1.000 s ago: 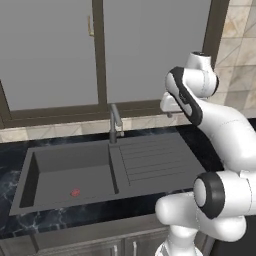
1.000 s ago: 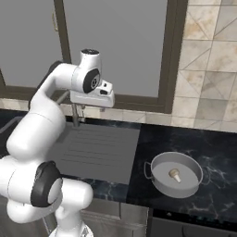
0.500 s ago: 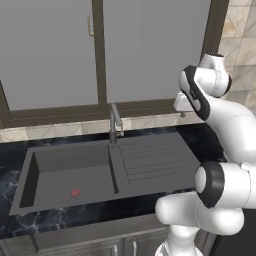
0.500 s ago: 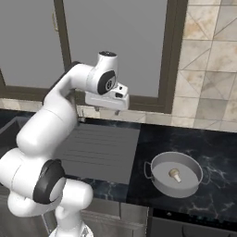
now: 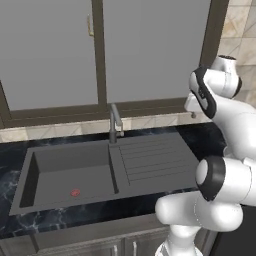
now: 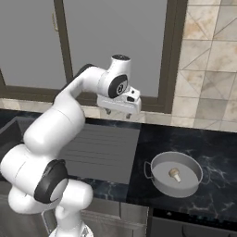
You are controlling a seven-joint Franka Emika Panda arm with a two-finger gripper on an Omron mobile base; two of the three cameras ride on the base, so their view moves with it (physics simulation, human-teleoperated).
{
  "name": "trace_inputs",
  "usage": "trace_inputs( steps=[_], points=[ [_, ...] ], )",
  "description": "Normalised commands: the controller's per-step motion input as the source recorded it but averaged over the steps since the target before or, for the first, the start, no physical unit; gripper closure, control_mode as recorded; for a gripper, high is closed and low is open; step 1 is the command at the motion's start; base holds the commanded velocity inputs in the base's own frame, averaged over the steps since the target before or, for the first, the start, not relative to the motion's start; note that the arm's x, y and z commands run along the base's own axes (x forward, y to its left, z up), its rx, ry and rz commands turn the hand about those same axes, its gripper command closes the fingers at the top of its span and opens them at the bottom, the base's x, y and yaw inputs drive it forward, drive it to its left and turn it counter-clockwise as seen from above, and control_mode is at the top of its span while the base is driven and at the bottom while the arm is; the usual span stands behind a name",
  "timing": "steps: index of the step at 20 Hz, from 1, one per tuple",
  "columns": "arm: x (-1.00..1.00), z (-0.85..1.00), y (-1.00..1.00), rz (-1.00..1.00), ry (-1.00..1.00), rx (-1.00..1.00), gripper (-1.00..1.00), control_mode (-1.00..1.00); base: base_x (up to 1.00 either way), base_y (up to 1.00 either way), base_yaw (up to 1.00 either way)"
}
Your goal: Dump the mushroom from the pot into the sink. Then turn on the water and wash the mushroom. Then turn off the water and put the mushroom back in the pot.
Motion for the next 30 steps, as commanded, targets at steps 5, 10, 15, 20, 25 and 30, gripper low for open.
trace_inputs(
  steps=[5,10,15,20,25,30],
  points=[
    [0.00,-0.10,-0.30,-0.06,0.02,0.00,-1.00,-1.00,0.00,0.00,0.00],
    [0.00,-0.20,-0.36,-0.05,0.03,0.00,-1.00,-1.00,0.00,0.00,0.00],
    [-0.05,-0.23,-0.47,-0.02,0.02,0.00,-1.00,-1.00,0.00,0.00,0.00],
    [-0.07,-0.28,-0.40,0.00,0.06,0.00,-1.00,-1.00,0.00,0.00,0.00],
    [-0.20,-0.31,-0.32,0.00,0.09,0.00,-1.00,-1.00,0.00,0.00,0.00],
    [-0.18,-0.38,-0.28,0.00,0.05,0.00,-1.00,-1.00,0.00,0.00,0.00]
  ],
)
